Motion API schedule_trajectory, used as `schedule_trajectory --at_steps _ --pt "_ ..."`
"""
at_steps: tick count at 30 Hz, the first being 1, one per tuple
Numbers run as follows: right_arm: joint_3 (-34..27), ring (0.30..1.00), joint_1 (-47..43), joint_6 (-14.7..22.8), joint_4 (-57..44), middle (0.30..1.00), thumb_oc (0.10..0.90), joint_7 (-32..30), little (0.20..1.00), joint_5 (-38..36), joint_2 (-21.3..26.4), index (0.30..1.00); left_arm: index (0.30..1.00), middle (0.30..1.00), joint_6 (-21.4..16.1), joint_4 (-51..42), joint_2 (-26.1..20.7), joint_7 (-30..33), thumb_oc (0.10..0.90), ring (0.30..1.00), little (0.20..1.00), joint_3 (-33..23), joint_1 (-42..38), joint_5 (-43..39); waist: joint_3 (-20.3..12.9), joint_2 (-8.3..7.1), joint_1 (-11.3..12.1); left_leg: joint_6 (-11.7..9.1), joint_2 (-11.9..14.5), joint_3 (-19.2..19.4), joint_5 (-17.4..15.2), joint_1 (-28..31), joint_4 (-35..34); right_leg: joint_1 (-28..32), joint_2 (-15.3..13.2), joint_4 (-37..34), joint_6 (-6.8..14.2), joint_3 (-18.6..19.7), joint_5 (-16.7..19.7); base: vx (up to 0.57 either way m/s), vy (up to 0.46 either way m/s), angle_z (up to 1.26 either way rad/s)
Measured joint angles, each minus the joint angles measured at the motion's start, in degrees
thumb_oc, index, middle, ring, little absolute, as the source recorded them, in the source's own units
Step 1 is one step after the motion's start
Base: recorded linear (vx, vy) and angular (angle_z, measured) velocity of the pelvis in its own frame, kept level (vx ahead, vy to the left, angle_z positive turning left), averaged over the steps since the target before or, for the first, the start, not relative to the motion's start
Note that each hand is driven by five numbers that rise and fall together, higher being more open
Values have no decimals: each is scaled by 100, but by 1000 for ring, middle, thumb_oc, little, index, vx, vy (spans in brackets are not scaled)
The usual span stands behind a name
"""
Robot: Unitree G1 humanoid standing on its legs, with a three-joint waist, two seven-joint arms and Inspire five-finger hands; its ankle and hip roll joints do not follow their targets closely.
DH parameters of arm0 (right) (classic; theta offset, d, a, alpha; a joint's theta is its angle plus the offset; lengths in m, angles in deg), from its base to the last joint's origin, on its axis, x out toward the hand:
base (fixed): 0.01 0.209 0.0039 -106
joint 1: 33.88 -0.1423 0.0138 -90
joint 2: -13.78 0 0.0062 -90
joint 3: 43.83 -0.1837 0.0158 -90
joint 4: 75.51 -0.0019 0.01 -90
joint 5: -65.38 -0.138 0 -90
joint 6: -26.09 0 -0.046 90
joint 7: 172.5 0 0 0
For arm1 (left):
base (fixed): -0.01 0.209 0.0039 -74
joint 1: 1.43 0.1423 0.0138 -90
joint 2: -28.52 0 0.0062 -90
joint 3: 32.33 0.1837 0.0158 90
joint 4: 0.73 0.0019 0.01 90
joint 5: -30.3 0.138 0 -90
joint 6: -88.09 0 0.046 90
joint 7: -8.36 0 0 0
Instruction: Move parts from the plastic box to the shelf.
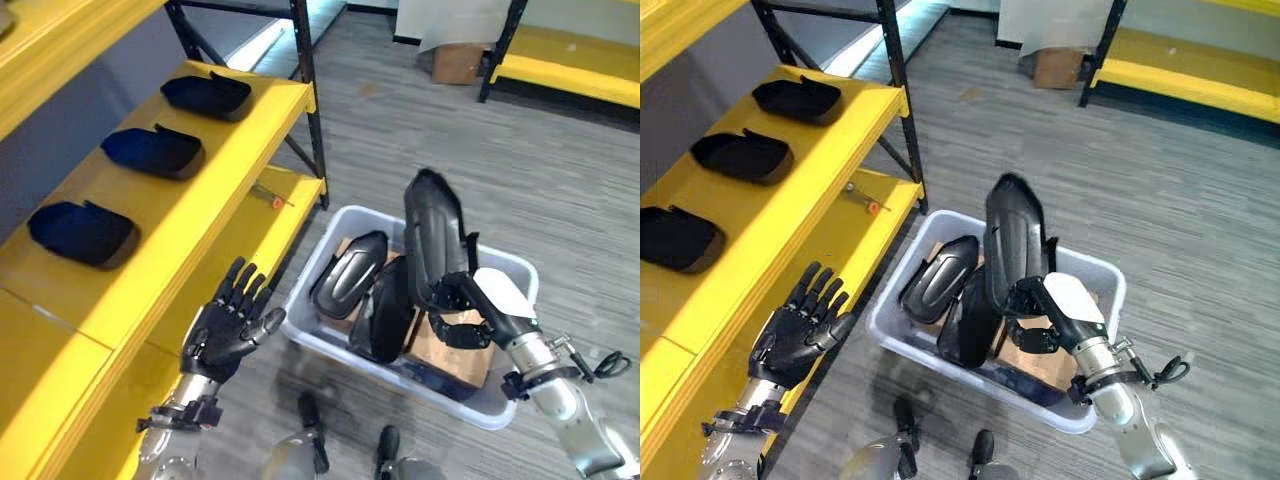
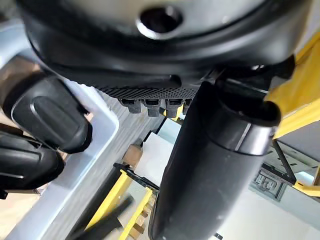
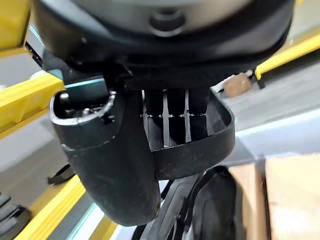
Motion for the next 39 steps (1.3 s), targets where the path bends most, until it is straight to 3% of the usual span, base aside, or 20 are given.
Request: schedule_trajectory --at_steps 1,2,5,6,11,14,17,20,22,23,24,25,26,30,33,37,38,39 --pt "-5 300 -2 2 0 300 400 -17 300 -53 13 300 1000 1000 -41 -89 0 0 900 1000 1000 35 -38 0 -5 13 -151 3 50 -1 -1 259 -41 35 -48 15 33 -44 12 -135 439 30" --pt "-66 300 5 39 1 300 400 -145 300 -122 90 300 1000 1000 -136 -248 -2 1 900 1000 1000 106 -120 66 -82 180 -301 72 72 -93 359 598 -239 29 1 16 290 -47 65 -94 354 29" --pt "-344 300 -9 84 1 300 400 -405 300 -346 -48 300 1000 1000 -174 -243 -24 143 900 1000 1000 113 -467 230 -118 33 -388 64 -163 -129 299 708 -806 -116 -100 0 576 -130 211 -123 318 26" --pt "-412 300 -127 143 0 300 400 -455 300 -351 -175 300 1000 1000 -175 -181 -72 252 900 1000 1000 105 -504 271 -171 -54 -308 179 -356 -131 225 620 -837 -195 -264 -59 757 -54 333 -226 415 17" --pt "-351 300 -201 233 -190 300 400 -557 300 -341 -185 300 1000 1000 -197 -165 -239 286 900 1000 1000 117 -260 513 -222 -55 -103 378 -613 -279 278 560 -932 -155 -518 -142 967 -80 447 -149 235 25" --pt "-329 300 -175 298 -292 300 400 -565 300 -299 -207 300 1000 1000 -211 -142 -339 213 900 1000 1000 66 -32 521 -290 -76 19 421 -727 -417 307 413 -928 -166 -579 -90 967 15 521 -171 237 29" --pt "-285 300 -97 280 -402 300 400 -578 300 -272 -252 300 1000 1000 -189 -166 -660 19 900 1000 1000 114 -7 680 -340 -227 55 525 -801 -569 350 297 -925 -174 -640 -67 978 -79 526 -127 188 35" --pt "-292 300 144 272 -604 300 400 -672 300 -272 -389 300 1000 1000 -86 -171 -709 -83 900 1000 1000 125 -25 701 -386 -315 -23 589 -829 -757 407 240 -917 -199 -668 162 1024 138 479 -92 77 34" --pt "-303 300 338 258 -628 300 400 -839 300 -273 -452 300 1000 1000 15 -170 -715 -129 900 1000 1000 289 -92 708 -387 -233 -278 648 -785 -1118 444 104 -810 -304 -656 656 1039 535 438 -97 50 84" --pt "-300 300 429 255 -628 300 400 -857 300 -271 -445 300 1000 1000 22 -207 -739 -177 900 1000 1000 408 -103 716 -408 -187 -375 707 -739 -1315 509 140 -863 -507 -572 1101 1086 787 149 -125 63 87" --pt "-283 300 452 255 -632 300 400 -858 300 -273 -468 300 1000 1000 24 -264 -780 -185 900 1000 1000 438 -103 718 -420 -203 -411 714 -666 -1403 589 108 -931 -678 -357 1352 1086 1085 -207 -105 51 60" --pt "-275 300 456 263 -633 300 400 -859 300 -271 -467 300 1000 1000 24 -295 -849 -203 900 1000 1000 438 -114 716 -437 -264 -388 695 -667 -1452 625 60 -935 -721 -46 1329 1022 1292 -338 -210 21 56" --pt "-285 300 393 335 -629 300 400 -864 300 -279 -412 300 1000 1000 106 -288 -897 -177 900 1000 1000 429 -135 714 -476 -268 -414 638 -739 -1619 745 -64 -930 -739 402 1297 562 1634 -761 -198 -58 57" --pt "-65 300 119 390 -633 300 400 -772 300 -293 -290 300 1000 1000 254 -318 -873 -164 900 1000 1000 571 -337 778 -480 53 -379 579 -680 -1826 878 -312 -929 -792 597 1086 542 1697 -601 -113 -92 27" --pt "455 300 -115 448 -768 300 400 -553 300 -294 16 300 1000 1000 256 -337 -910 -196 900 1000 1000 847 -433 1228 -481 226 -262 515 -571 -1911 848 -305 -959 -749 708 983 441 1650 -535 -45 -81 6" --pt "541 300 -75 563 -841 300 400 -490 300 -293 90 300 1000 1000 259 -408 -920 -405 900 1000 1000 1061 -308 1372 -473 396 -296 527 -548 -1899 822 -325 -970 -525 717 799 344 1463 -418 -97 40 26" --pt "531 300 10 463 -859 300 400 -542 300 -289 87 300 1000 1000 270 -409 -930 -419 900 1000 1000 1172 -383 1375 -472 404 -465 761 -511 -1481 563 -340 -971 -356 560 629 343 1063 -353 -95 101 124" --pt "498 300 132 337 -863 300 400 -617 300 -289 64 300 1000 1000 350 -406 -939 -436 900 1000 1000 1312 -569 1378 -469 322 -609 836 -507 -879 150 -306 -962 -205 346 516 334 710 -343 -50 137 161"
